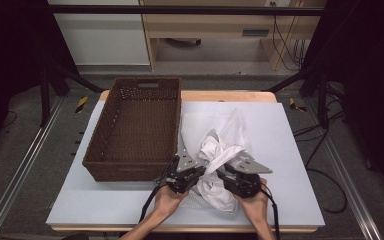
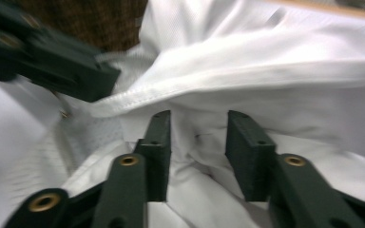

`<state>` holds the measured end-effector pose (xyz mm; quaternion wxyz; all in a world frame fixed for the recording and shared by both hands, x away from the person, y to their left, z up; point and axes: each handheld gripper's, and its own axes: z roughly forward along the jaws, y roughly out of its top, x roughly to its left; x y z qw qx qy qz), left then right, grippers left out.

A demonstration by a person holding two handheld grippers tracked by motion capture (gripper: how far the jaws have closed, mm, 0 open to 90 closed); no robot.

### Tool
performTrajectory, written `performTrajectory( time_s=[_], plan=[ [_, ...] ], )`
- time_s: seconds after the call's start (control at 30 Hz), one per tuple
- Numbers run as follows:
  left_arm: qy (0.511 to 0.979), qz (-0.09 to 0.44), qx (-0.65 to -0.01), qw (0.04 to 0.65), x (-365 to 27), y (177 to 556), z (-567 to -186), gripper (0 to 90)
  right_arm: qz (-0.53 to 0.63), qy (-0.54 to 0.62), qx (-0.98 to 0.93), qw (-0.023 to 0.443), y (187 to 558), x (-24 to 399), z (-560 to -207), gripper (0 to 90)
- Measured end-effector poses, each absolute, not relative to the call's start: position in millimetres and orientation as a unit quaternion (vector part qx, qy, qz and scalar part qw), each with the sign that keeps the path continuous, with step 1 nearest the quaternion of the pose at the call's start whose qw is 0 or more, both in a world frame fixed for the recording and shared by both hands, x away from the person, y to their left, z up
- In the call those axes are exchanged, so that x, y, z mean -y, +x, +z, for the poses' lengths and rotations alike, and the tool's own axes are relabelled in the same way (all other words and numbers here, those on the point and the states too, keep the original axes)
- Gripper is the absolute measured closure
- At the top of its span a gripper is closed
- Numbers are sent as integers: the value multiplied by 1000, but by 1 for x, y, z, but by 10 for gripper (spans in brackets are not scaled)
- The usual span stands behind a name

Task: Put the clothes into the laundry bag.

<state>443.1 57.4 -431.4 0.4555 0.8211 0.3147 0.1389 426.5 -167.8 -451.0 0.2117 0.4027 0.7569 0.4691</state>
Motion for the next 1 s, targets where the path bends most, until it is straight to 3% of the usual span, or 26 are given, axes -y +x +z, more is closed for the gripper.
performTrajectory(
  time_s=[0.17,0.3,0.43,0.57,0.8,1.0],
  plan=[
    [820,140,-315,456,-58,444,-431,881,478,422,-732,239,424,204,-435,548],
    [821,139,-314,456,-59,445,-432,881,464,452,-729,222,446,209,-443,522],
    [821,140,-317,453,-59,446,-432,881,453,448,-745,199,465,198,-457,617],
    [819,140,-323,453,-60,448,-433,881,459,448,-745,182,466,200,-455,870],
    [814,137,-336,454,-61,451,-431,881,491,377,-768,166,433,195,-437,889],
    [807,135,-330,471,-61,448,-422,882,468,329,-807,142,419,160,-452,888]
  ],
)
